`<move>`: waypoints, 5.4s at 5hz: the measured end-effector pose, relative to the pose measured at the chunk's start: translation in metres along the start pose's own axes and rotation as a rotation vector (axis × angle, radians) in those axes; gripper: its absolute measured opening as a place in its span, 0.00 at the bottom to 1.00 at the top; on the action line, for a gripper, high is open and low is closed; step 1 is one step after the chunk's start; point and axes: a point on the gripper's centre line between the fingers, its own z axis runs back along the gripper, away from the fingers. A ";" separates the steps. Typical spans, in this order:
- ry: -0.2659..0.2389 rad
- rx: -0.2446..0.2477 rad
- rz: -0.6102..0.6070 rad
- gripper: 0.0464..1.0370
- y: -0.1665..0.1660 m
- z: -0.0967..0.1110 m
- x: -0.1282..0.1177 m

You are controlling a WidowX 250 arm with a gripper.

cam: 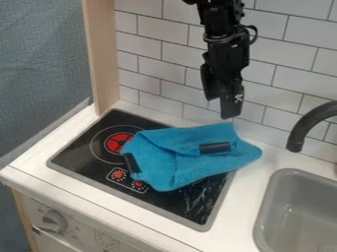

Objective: Fold the cloth on the stove from left to right

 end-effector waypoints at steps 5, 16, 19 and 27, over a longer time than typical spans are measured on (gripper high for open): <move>0.030 0.169 0.355 0.96 0.014 0.011 -0.063; 0.079 0.304 1.235 0.90 0.047 -0.071 -0.157; 0.084 0.346 1.239 0.16 0.049 -0.071 -0.156; -0.044 0.256 1.314 0.00 0.061 0.006 -0.151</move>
